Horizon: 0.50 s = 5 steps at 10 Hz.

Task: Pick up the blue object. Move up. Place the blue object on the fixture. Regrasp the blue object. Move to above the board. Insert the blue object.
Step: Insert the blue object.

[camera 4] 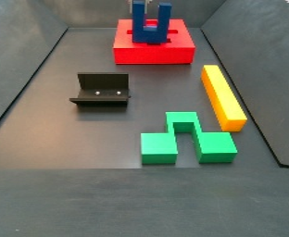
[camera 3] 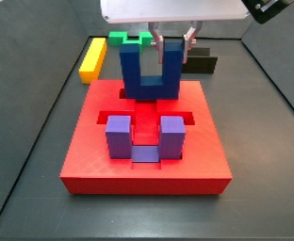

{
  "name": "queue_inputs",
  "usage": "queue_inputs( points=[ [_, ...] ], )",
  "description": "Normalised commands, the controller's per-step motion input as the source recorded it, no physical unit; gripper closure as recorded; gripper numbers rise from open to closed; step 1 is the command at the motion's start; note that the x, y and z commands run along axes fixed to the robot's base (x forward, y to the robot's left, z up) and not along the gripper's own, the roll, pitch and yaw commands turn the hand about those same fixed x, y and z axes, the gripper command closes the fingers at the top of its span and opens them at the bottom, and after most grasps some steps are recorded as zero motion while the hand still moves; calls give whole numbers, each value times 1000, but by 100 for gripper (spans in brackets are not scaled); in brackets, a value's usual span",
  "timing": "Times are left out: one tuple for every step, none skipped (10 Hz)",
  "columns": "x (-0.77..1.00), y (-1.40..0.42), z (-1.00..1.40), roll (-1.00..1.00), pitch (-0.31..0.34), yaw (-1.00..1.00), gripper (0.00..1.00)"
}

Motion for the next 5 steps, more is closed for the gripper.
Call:
queue_inputs(
  points=[
    [-109,0,-46,-17,0,-26,100],
    [-334,0,0,-29,-93,0,100],
    [-329,0,11,-36,-127,0,100],
    [-246,0,0,-26,-101,0,100],
    [-123,0,-49,0,-76,0,100]
  ],
)
